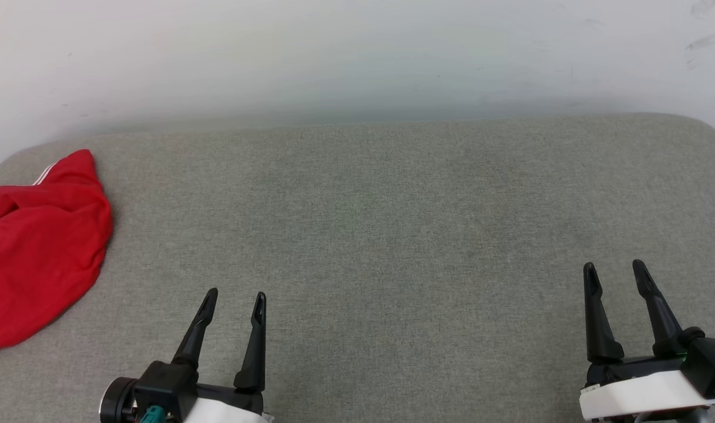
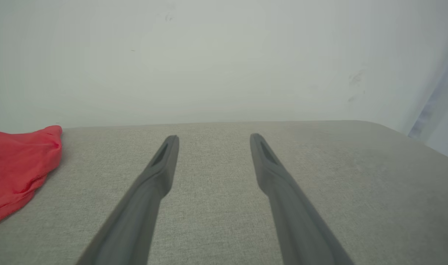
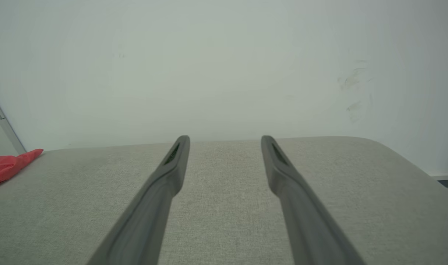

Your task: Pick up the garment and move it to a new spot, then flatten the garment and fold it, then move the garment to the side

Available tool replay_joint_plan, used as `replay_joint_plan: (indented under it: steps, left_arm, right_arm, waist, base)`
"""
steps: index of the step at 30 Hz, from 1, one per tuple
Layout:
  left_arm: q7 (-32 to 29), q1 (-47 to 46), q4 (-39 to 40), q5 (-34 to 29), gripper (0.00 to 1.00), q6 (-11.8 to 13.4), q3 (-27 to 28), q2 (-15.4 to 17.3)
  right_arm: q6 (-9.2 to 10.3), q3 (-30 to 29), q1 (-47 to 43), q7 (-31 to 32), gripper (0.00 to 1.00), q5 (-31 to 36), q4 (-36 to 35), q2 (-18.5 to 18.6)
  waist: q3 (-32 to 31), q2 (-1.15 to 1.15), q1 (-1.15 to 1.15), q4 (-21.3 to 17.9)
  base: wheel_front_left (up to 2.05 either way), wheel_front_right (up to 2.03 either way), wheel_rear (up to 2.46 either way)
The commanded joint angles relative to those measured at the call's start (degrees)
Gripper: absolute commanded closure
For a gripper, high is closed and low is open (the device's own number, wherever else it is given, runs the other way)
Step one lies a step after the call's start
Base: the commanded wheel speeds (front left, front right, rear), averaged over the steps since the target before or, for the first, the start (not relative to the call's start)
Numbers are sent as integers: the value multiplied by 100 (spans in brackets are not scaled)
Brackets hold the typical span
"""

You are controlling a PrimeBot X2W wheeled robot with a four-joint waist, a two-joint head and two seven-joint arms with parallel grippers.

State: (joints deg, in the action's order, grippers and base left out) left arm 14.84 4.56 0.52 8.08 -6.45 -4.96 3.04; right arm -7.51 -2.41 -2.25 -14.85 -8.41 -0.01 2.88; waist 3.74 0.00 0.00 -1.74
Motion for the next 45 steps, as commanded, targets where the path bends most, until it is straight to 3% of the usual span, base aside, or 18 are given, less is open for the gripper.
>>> replay_joint_plan:
  steps: [1,23,30,45]
  left_arm:
    - [46,30,-15,-109,0,-37,4,-11]
    - [39,-18,-90,98,0,-89,67,-16]
    - [39,-59,-83,64,0,-93,227,-14]
    - [39,122,22,-52,0,-77,612,-17]
  right_arm:
    - [3,15,35,-47,0,91,-1,-1]
    - [3,137,-54,-36,0,-6,23,-1]
    - [4,409,-99,-36,0,25,11,0]
    - [3,825,-101,-36,0,-54,81,-2]
  waist:
    - [2,0,0,-1]
    - [-17,0,0,160]
    - [42,0,0,671]
    - [-86,0,0,2190]
  base:
    - [0,0,0]
    - [0,0,0]
    - [0,0,0]
    - [0,0,0]
